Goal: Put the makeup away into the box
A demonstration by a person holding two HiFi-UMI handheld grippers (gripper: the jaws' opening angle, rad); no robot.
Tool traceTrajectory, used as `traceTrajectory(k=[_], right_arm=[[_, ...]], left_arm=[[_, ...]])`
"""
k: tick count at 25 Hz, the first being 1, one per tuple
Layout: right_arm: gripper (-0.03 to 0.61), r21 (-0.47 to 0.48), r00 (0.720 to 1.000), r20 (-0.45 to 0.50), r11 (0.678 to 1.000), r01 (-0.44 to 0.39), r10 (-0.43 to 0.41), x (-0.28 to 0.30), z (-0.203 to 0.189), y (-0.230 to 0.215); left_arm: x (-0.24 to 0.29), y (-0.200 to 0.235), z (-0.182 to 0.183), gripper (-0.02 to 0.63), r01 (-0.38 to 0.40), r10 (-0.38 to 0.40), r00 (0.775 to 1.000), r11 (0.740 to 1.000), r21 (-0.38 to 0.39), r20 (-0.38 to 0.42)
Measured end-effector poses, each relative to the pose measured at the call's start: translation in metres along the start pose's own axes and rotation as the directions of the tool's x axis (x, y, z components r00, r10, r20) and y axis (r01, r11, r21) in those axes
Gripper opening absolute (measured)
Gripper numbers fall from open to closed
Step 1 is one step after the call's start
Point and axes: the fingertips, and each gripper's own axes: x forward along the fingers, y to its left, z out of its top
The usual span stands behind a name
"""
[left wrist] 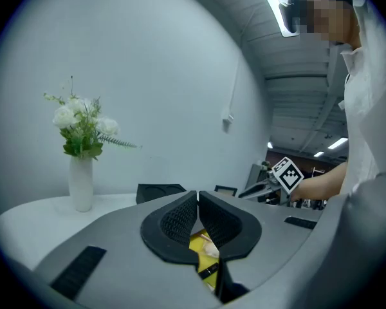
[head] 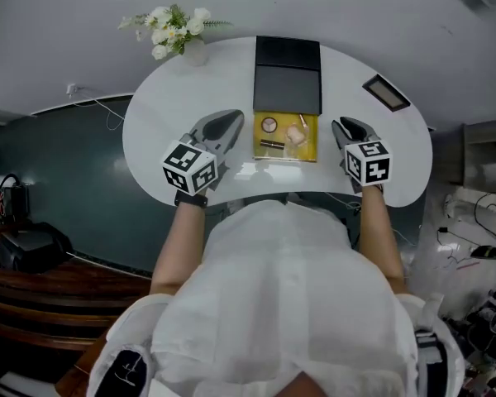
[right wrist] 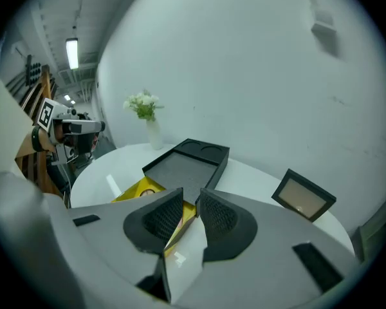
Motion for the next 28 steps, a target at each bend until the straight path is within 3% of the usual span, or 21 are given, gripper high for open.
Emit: traceTrajectory(k=[5,12,19,28], right_arm=[[0.071,0.107,0.984,0.172,0.994,0.037,-0.055,-0.036,0.022,-0.015],[0.048,0.186,0.931,0.337,0.979,0.08,-0.14,-0.076,0.047,-0.035],[0.023,0.182,0.904,0.405,0.981,0.067,-0.137,-0.09,0.067,-0.035],[0.011,0.106,0.907,0.41,0.993,0.059,-0.098,-0.097,0.077,-0.034]], left_arm=[[-0.017,0.02,0.036,0.025,-0.062,0.059,0.996,0.997,0.039,0.069],[-0.034,0.034,0.076,0.025,-0.116,0.103,0.981,0.99,0.077,0.162],[-0.034,0.026,0.085,0.025,-0.12,0.104,0.979,0.989,0.087,0.175],[-0.036,0.018,0.091,0.025,-0.153,0.131,0.972,0.983,0.1,0.198]])
